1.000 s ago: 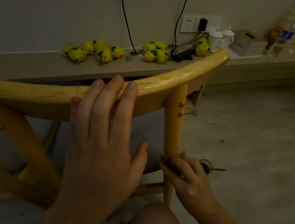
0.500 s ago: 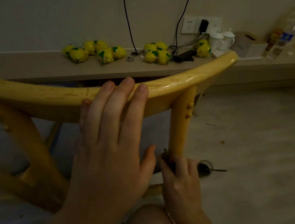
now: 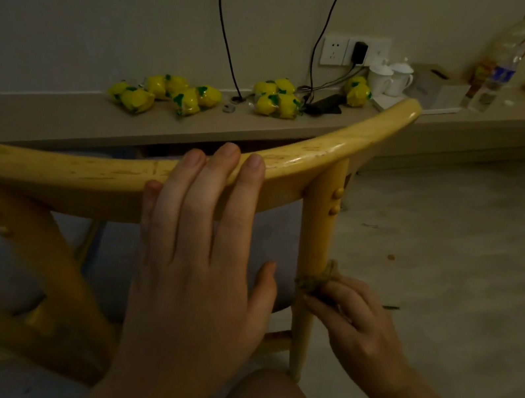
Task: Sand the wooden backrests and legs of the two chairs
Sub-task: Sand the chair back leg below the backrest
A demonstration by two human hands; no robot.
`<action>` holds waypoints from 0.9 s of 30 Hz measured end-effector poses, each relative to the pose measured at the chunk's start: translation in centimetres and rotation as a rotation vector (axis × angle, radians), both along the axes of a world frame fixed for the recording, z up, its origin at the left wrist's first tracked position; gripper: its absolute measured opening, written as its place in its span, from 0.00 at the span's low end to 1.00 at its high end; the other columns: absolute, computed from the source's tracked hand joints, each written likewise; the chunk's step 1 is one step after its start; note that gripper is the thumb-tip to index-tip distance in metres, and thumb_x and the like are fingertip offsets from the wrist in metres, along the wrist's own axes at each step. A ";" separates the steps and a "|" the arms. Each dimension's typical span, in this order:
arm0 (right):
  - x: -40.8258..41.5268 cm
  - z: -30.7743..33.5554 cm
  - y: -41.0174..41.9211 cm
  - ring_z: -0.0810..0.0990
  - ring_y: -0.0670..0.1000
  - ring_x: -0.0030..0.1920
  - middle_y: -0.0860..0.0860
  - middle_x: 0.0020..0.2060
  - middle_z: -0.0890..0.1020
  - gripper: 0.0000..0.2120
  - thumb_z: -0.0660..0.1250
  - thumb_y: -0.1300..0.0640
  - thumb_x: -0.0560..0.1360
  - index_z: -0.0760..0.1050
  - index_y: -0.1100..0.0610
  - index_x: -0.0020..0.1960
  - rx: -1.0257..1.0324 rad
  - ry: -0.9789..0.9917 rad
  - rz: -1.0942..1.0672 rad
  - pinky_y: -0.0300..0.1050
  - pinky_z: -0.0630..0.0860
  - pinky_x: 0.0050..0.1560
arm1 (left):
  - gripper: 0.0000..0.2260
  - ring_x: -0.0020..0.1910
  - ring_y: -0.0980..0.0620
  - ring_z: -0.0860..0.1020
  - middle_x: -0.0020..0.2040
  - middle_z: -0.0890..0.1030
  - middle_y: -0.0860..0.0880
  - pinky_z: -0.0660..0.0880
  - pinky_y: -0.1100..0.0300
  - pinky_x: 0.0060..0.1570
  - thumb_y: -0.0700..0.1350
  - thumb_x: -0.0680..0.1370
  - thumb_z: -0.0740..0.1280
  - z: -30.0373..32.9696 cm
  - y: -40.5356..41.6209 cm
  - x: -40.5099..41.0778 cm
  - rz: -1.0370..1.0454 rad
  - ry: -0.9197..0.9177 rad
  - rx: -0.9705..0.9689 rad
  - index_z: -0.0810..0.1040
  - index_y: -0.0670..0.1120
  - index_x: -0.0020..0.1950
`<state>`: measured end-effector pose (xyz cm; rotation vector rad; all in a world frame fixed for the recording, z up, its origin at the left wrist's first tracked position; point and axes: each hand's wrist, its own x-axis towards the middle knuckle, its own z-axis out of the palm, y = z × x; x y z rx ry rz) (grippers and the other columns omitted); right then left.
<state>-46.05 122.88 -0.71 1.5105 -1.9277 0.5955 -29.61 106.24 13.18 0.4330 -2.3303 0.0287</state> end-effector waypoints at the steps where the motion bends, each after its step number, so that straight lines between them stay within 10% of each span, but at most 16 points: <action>1: -0.5 0.0 0.1 0.82 0.61 0.55 0.62 0.53 0.83 0.08 0.71 0.64 0.78 0.84 0.63 0.56 0.005 -0.003 0.024 0.50 0.79 0.57 | 0.42 0.80 0.38 0.57 0.80 0.61 0.40 0.48 0.43 0.80 0.54 0.73 0.73 -0.1 0.0 -0.1 0.000 0.005 -0.006 0.60 0.42 0.81; 8: -2.1 3.1 -1.8 0.81 0.61 0.57 0.59 0.59 0.78 0.12 0.73 0.64 0.77 0.80 0.61 0.60 -0.216 0.006 0.104 0.51 0.76 0.63 | 0.41 0.79 0.35 0.59 0.78 0.63 0.37 0.56 0.34 0.76 0.52 0.73 0.74 -0.6 0.0 -0.7 0.022 0.025 -0.035 0.62 0.39 0.80; 15: -1.2 -4.4 1.1 0.81 0.61 0.52 0.55 0.56 0.75 0.11 0.63 0.61 0.84 0.84 0.62 0.52 0.084 -0.120 0.103 0.55 0.80 0.51 | 0.39 0.78 0.35 0.60 0.77 0.63 0.37 0.59 0.32 0.73 0.53 0.74 0.73 -1.3 -0.5 -0.9 0.008 0.075 -0.070 0.63 0.39 0.80; 21: -2.3 0.0 -0.8 0.79 0.59 0.60 0.57 0.61 0.77 0.13 0.72 0.64 0.78 0.80 0.60 0.62 -0.155 -0.074 0.164 0.50 0.75 0.63 | 0.38 0.78 0.36 0.60 0.77 0.63 0.38 0.59 0.33 0.74 0.53 0.75 0.72 -1.7 -0.8 -1.2 -0.005 0.117 -0.081 0.63 0.40 0.79; 27: -1.8 -4.2 0.2 0.83 0.61 0.51 0.60 0.51 0.82 0.06 0.72 0.64 0.78 0.82 0.60 0.55 -0.079 -0.173 0.106 0.54 0.79 0.52 | 0.38 0.78 0.36 0.59 0.77 0.63 0.38 0.60 0.31 0.73 0.54 0.75 0.72 -1.9 -0.7 -1.4 0.008 0.136 -0.080 0.63 0.40 0.79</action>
